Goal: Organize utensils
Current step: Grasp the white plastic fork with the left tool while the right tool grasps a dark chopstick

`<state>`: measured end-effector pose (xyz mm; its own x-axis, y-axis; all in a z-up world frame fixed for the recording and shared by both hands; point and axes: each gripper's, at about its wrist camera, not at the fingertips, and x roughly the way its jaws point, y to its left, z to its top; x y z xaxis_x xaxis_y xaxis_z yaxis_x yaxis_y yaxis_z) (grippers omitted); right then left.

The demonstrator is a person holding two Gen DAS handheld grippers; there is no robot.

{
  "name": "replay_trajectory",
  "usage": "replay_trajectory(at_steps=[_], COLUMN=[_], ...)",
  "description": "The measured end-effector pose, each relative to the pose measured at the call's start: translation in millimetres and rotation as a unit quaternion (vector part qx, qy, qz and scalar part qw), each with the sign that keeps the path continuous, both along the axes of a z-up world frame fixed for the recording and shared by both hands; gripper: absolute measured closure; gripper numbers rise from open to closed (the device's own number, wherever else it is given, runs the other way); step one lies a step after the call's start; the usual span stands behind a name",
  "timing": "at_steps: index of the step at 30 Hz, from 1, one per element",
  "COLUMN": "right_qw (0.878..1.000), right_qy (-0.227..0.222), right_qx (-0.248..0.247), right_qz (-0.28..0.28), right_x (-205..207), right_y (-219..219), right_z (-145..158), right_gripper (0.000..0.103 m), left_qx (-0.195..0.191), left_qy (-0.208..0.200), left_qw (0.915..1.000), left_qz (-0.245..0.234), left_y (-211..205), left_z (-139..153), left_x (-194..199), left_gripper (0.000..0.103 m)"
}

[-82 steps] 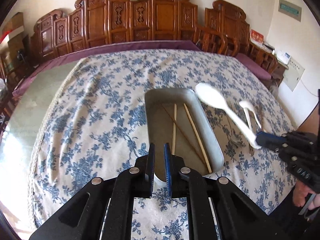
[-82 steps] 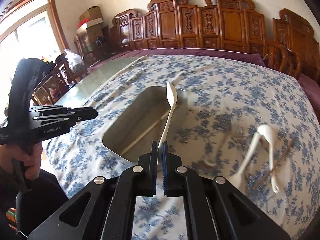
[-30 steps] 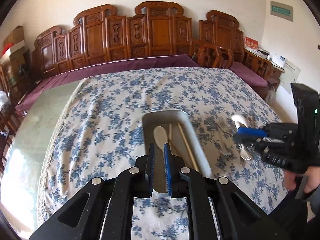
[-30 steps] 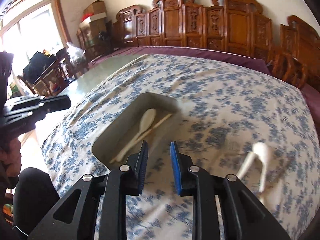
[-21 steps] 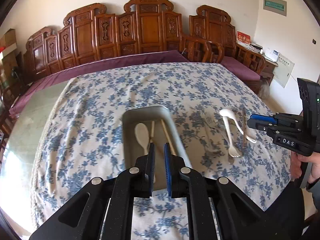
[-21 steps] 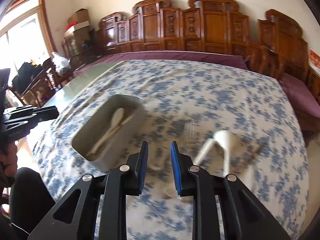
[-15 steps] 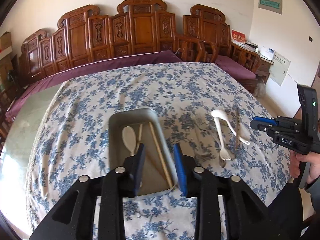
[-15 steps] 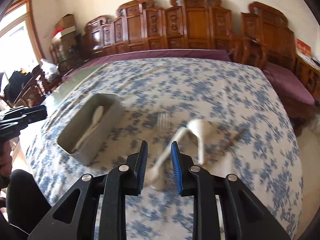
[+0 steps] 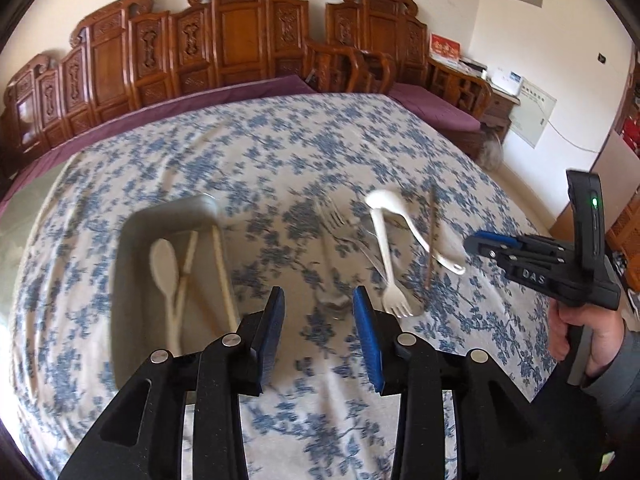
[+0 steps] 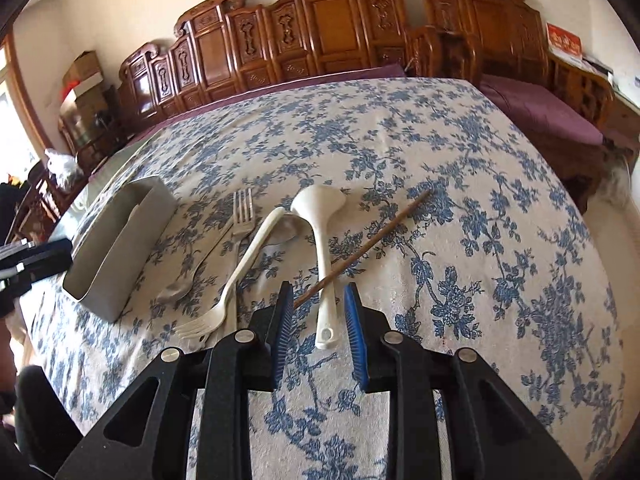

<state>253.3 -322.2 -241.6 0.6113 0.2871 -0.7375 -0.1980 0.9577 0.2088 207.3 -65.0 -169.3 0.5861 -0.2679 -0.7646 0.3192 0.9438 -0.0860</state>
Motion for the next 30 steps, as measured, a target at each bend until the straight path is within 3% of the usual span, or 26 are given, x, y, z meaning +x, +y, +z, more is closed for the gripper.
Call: replay_trajectory(at_steps=[7,20,30], right_qw=[1.0,1.0,1.0], right_qy=[0.003,-0.008,-0.012], right_qx=[0.02,-0.004,-0.009], right_qz=[-0.014,-0.004,-0.004], right_x=[5.3,5.5,5.9], right_y=[-2.6,6.2,6.1], right_z=[-16.7,-25.8,-25.6], right_gripper=[0.075,0.075,0.075], left_qx=[0.0,-0.005,0.006], left_qy=[0.031,0.064,0.08], left_qw=[0.9992,0.9957,0.9952], left_qz=[-0.026,-0.067,-0.056], left_y=[-28.7,-69.2,-81.6], left_z=[-31.7,-63.1,-81.7], left_x=[6.4,16.7,25.1], left_gripper=[0.069,0.069,0.069])
